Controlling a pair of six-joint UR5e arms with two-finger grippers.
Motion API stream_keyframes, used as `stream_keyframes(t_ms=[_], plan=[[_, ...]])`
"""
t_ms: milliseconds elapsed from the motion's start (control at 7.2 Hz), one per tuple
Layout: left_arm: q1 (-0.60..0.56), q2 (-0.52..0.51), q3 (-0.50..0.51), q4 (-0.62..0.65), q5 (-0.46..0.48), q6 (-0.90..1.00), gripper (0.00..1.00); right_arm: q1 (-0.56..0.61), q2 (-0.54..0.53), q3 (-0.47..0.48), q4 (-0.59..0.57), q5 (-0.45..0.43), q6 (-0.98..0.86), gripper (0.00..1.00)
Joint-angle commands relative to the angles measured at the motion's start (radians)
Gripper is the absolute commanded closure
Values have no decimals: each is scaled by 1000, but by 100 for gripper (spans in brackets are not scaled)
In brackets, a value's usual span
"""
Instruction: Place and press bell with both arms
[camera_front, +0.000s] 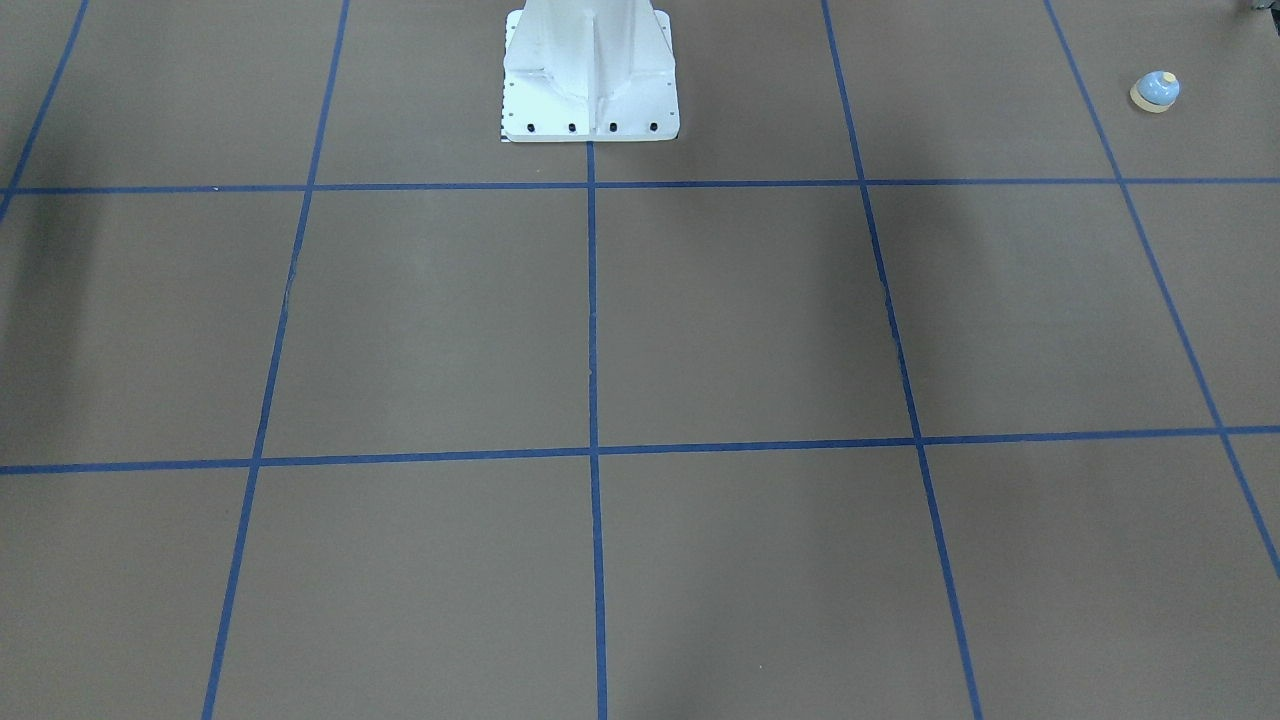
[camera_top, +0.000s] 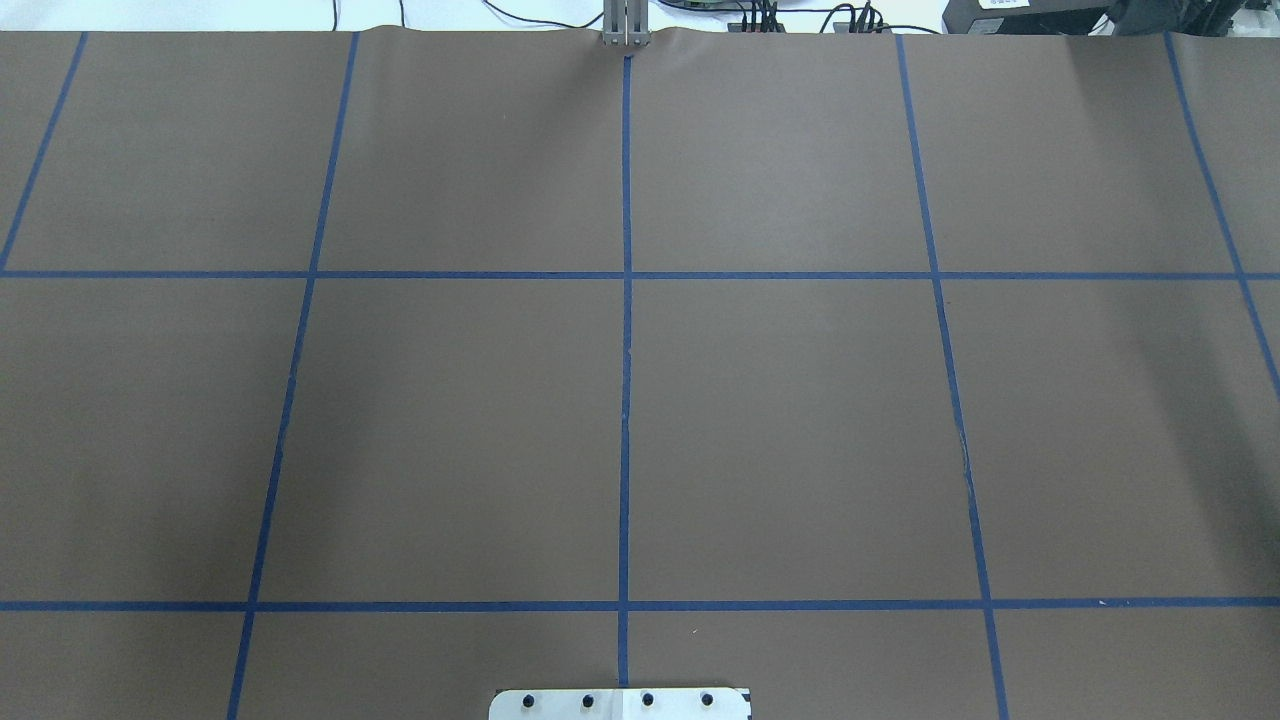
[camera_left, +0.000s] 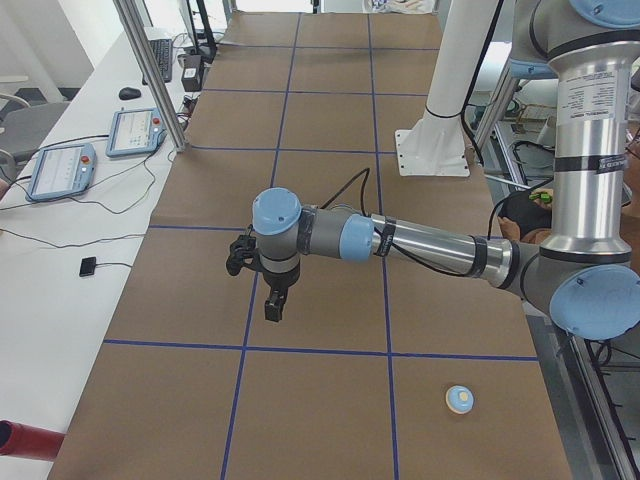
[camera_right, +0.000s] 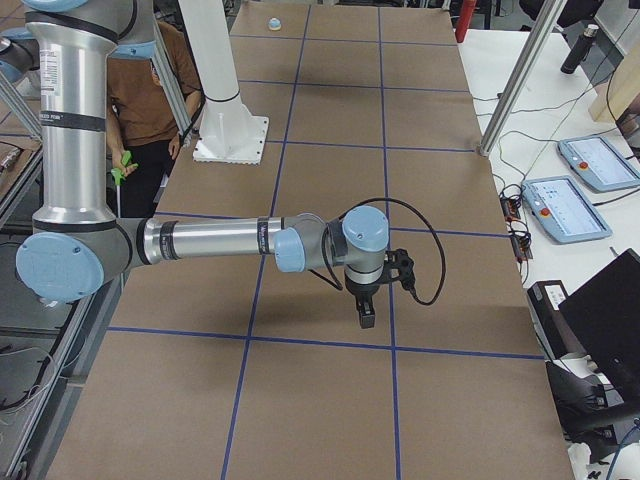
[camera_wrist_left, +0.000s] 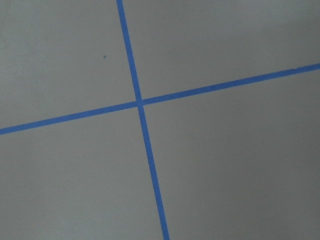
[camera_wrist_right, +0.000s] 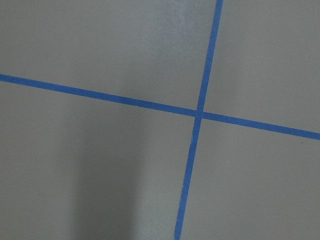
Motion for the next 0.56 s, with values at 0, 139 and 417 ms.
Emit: stream_keyframes(t_ms=[0,139,417], plan=[[1,-7,0,-3,3,-2,0,0,1,0,0,0,1,0],[2,-1,-3,-6,6,0,0,0,1,0,0,0,2,0],[2,3,-3,-6,8,2,0,0,1,0,-2,0,2,0]])
